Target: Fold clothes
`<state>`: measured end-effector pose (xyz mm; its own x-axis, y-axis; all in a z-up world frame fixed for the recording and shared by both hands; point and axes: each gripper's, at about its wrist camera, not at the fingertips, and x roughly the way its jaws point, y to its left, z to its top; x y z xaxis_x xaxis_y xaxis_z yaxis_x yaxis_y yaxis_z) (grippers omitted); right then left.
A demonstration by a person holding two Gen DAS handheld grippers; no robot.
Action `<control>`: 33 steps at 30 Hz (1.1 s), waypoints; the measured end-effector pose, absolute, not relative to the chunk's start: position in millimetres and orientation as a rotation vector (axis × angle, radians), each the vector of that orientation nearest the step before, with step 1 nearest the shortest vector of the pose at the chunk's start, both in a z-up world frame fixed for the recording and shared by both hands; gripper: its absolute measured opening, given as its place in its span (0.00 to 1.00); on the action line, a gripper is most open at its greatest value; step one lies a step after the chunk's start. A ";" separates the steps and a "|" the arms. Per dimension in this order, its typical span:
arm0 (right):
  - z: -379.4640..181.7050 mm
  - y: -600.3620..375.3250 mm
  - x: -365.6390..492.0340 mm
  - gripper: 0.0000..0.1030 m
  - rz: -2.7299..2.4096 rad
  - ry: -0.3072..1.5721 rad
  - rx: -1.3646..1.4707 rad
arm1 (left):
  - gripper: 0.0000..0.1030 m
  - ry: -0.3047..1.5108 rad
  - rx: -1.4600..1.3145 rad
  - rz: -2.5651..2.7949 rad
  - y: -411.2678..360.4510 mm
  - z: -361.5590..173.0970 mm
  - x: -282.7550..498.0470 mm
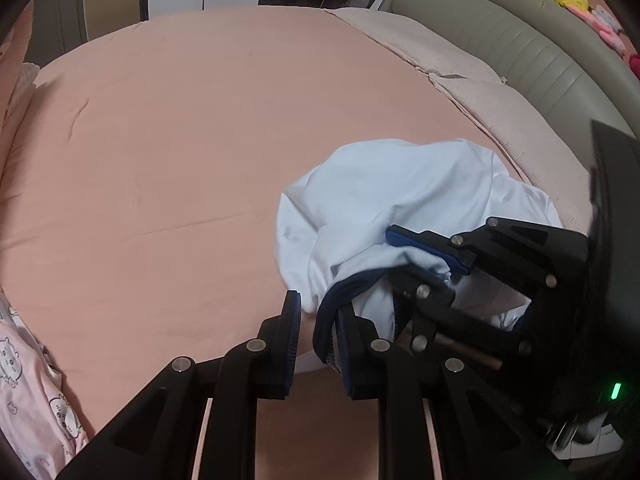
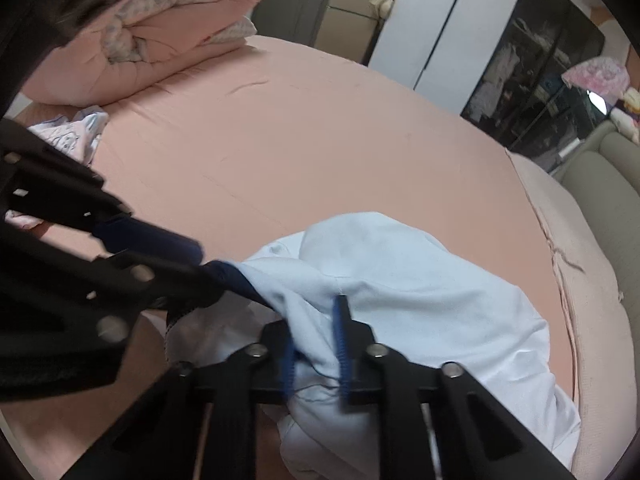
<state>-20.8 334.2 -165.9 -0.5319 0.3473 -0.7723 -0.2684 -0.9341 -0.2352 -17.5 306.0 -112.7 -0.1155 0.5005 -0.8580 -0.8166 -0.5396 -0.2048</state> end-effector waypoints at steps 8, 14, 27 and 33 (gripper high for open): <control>-151.9 357.6 -11.6 0.06 2.477 0.048 -1.212 | 0.27 0.364 -1.289 1.805 314.0 -113.4 -21.4; -122.3 377.5 8.0 0.06 2.470 0.101 -1.074 | 0.73 0.182 -1.335 1.826 302.2 -107.5 -38.2; -100.9 389.4 16.7 0.06 2.385 -0.089 -0.977 | 0.80 0.064 -1.290 1.720 317.3 -90.4 -26.6; -85.4 410.6 28.6 0.06 2.339 -0.075 -0.915 | 0.80 0.037 -1.300 1.714 322.7 -84.1 -24.0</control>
<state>28.6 410.6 -85.4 -0.5690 0.5672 -0.5954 -0.5277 -0.8071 -0.2646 -24.0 322.7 -84.1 0.0165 0.6496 -0.7601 -0.6820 -0.5486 -0.4836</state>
